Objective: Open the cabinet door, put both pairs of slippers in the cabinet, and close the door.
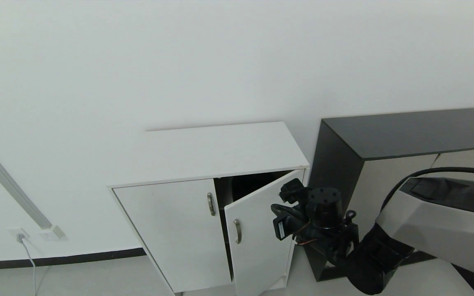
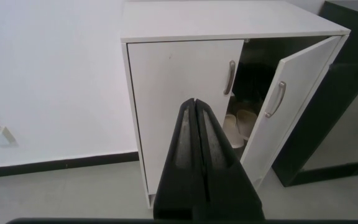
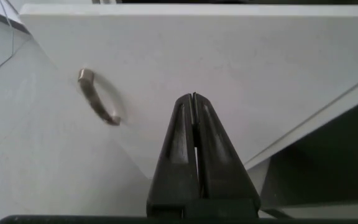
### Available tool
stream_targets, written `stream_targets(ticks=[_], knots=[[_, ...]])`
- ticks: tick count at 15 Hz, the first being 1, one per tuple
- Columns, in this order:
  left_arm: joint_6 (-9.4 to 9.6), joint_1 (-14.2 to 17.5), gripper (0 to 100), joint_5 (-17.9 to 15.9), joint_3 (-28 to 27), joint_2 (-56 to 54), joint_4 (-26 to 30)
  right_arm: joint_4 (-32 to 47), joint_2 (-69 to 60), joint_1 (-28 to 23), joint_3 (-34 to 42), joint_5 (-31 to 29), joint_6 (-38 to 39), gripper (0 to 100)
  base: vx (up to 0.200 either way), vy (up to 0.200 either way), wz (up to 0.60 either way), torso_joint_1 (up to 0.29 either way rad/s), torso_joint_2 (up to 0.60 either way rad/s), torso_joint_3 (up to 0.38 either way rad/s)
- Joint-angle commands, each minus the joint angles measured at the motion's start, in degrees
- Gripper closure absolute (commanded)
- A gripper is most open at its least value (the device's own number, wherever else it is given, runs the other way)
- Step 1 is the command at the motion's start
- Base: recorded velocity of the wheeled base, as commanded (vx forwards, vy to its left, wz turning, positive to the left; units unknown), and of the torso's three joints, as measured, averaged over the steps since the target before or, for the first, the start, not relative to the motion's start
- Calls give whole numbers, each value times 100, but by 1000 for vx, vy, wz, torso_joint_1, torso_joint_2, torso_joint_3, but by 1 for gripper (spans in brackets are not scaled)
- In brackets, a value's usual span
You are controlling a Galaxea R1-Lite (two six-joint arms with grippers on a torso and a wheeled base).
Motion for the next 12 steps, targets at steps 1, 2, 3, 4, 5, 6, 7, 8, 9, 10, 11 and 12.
stream_targets(ticks=[1, 2, 3, 4, 5, 6, 7, 8, 9, 10, 11, 12], knots=[[-2, 1, 100, 2, 0, 7, -1, 16, 299, -26, -266, 33, 12, 100, 0, 0, 0, 0, 0, 0], [-2, 1, 100, 2, 0, 7, -1, 16, 343, -53, -336, 33, 12, 100, 0, 0, 0, 0, 0, 0], [7, 1, 100, 2, 0, 7, -1, 51, 404, -123, -521, 33, 12, 100, 0, 0, 0, 0, 0, 0], [-2, 1, 100, 2, 0, 7, -1, 112, 431, -158, -600, 33, 21, 100, 0, 0, 0, 0, 0, 0], [-2, 1, 100, 2, 0, 7, -1, 209, 466, -211, -750, 42, 47, 100, 0, 0, 0, 0, 0, 0], [-2, 1, 100, 2, 0, 7, -1, 236, 501, -237, -811, 42, 56, 100, 0, 0, 0, 0, 0, 0], [7, 1, 100, -7, 0, 7, -1, 288, 589, -307, -1013, 42, 56, 100, 0, 0, 0, 0, 0, 0], [7, 1, 100, -7, 0, 7, -1, 332, 641, -343, -1119, 59, 56, 100, 0, 0, 0, 0, 0, 0], [7, 1, 100, -7, 0, 7, -1, 385, 668, -369, -1154, 147, 56, 100, 0, 0, 0, 0, 0, 0], [7, 1, 100, -7, 0, 7, -1, 403, 685, -404, -1180, 200, 56, 100, 0, 0, 0, 0, 0, 0], [7, 1, 100, -7, 0, 7, -1, 403, 703, -430, -1207, 209, 100, 100, 0, 0, 0, 0, 0, 0], [7, 1, 100, -7, 0, 7, -1, 420, 729, -448, -1259, 218, 161, 100, 0, 0, 0, 0, 0, 0]])
